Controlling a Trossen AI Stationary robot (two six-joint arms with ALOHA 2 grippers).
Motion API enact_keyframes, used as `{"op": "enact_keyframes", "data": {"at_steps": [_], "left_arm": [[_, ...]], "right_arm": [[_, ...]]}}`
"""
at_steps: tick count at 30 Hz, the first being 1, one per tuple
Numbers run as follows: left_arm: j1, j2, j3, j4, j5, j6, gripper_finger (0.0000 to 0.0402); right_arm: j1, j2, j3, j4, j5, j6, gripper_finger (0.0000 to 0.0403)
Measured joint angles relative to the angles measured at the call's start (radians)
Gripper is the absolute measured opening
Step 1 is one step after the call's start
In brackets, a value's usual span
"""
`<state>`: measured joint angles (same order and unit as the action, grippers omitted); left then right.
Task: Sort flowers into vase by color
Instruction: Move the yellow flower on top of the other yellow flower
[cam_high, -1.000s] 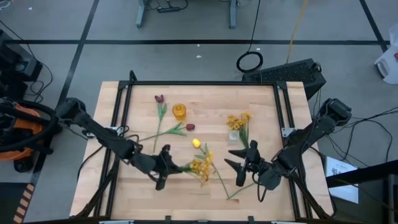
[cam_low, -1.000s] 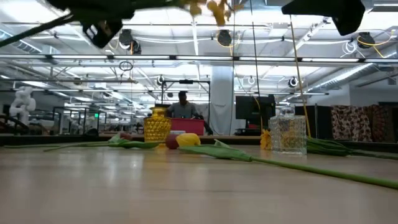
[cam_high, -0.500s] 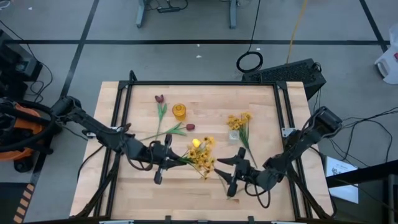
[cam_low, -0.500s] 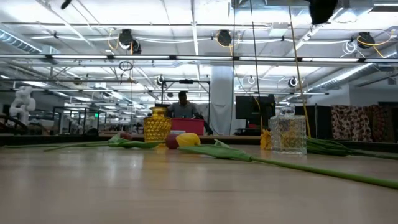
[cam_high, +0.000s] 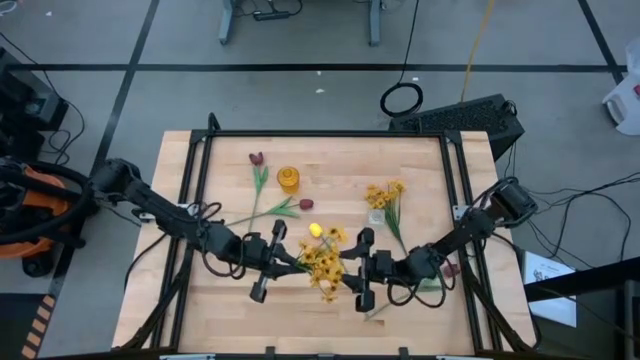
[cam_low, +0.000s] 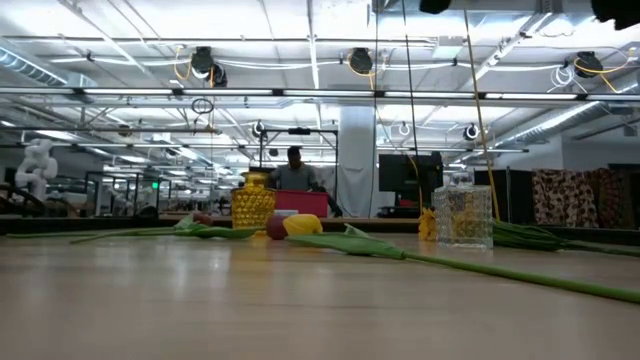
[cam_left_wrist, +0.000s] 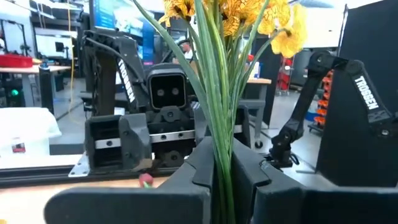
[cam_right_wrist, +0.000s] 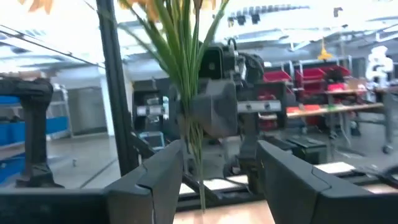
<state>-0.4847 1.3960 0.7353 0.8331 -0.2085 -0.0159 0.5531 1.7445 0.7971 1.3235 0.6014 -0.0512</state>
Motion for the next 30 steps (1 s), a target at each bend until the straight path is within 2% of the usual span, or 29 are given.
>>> {"op": "enact_keyframes", "data": {"at_steps": [8, 13, 17, 20, 24, 28, 30], "left_arm": [[0.015, 0.092, 0.0, 0.107, 0.0, -0.002, 0.0024], [0.025, 0.132, 0.0, 0.151, 0.0, -0.002, 0.0024], [0.037, 0.152, 0.0, 0.158, 0.0, -0.003, 0.0024], [0.045, 0.162, 0.0, 0.159, 0.0, -0.003, 0.003], [0.048, 0.162, 0.0, 0.149, -0.002, -0.035, 0.0049], [0.054, 0.163, 0.0, 0.098, -0.001, -0.126, 0.009], [0.055, 0.163, 0.0, 0.072, -0.007, -0.136, 0.0122]], "right_arm": [[-0.035, 0.016, 0.081, -0.034, -0.16, -0.072, 0.0207], [-0.044, 0.016, 0.13, -0.093, -0.163, -0.088, 0.024], [-0.049, 0.016, 0.159, -0.142, -0.162, -0.095, 0.0241], [-0.052, 0.016, 0.169, -0.155, -0.158, -0.087, 0.0207], [-0.055, 0.016, 0.17, -0.157, -0.154, -0.072, 0.0117], [-0.056, 0.002, 0.17, -0.238, -0.14, -0.072, 0.0021], [-0.056, -0.025, 0.17, -0.313, -0.104, -0.045, 0.0013]]}}
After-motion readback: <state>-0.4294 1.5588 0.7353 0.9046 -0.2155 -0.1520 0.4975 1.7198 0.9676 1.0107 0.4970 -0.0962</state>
